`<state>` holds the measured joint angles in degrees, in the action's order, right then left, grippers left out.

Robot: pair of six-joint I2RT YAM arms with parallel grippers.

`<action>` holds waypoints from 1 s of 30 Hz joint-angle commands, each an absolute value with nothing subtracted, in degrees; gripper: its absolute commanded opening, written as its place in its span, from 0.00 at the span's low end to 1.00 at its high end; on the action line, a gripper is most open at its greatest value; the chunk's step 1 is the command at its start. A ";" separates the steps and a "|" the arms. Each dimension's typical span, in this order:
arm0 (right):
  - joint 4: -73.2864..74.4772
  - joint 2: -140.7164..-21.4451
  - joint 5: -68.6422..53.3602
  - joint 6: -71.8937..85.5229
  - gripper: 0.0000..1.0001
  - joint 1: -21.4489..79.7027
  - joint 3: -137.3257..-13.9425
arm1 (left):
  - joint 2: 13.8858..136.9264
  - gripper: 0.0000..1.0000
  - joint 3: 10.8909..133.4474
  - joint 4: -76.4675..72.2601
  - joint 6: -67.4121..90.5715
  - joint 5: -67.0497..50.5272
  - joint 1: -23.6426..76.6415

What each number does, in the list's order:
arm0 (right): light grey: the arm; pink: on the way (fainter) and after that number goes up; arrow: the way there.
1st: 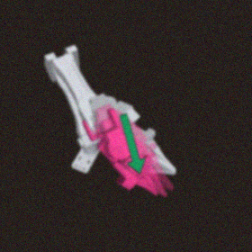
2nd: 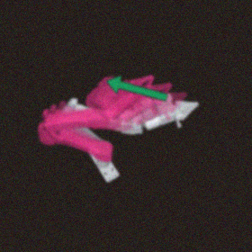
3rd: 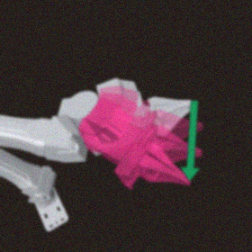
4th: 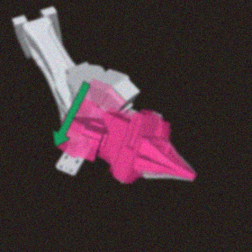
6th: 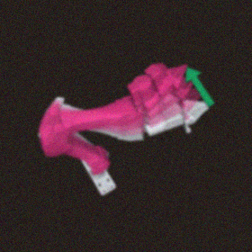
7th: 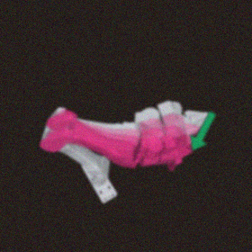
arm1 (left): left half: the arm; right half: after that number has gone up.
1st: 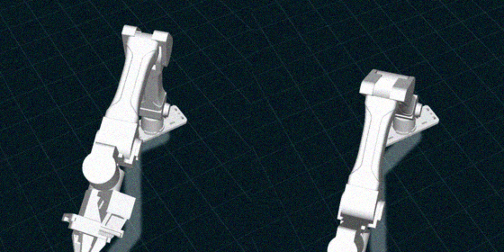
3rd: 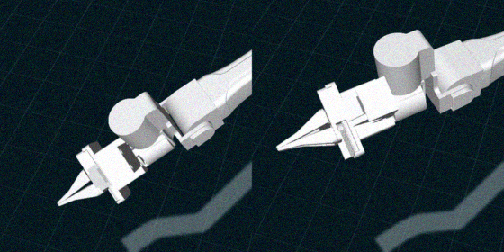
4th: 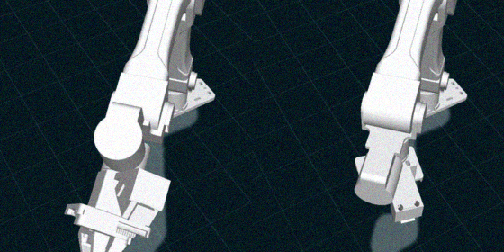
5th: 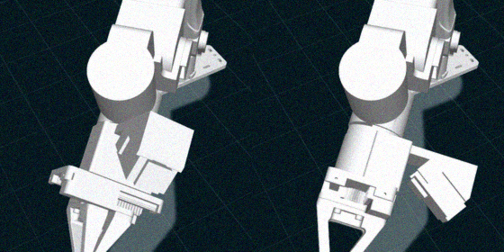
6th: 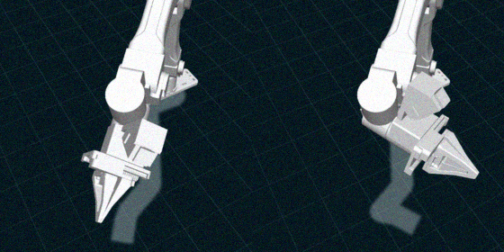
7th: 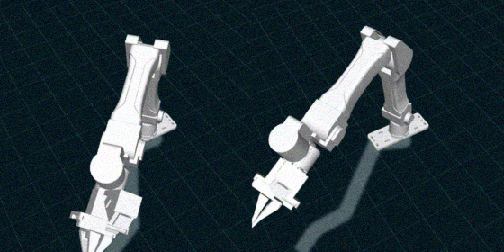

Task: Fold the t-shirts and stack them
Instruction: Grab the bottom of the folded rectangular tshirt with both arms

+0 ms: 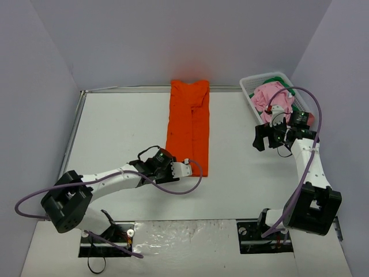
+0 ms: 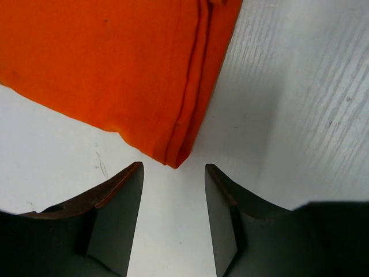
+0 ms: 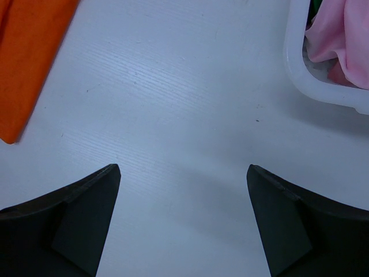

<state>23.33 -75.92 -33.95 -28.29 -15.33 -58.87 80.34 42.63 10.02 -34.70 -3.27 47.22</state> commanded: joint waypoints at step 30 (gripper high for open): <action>22.85 -76.46 -34.89 -28.21 0.85 -15.64 -57.57 | 91.40 0.10 46.49 10.46 -34.37 -3.61 48.16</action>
<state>23.09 -76.99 -34.09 -28.32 -15.35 -57.82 89.58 45.65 8.64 -34.92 -3.46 47.90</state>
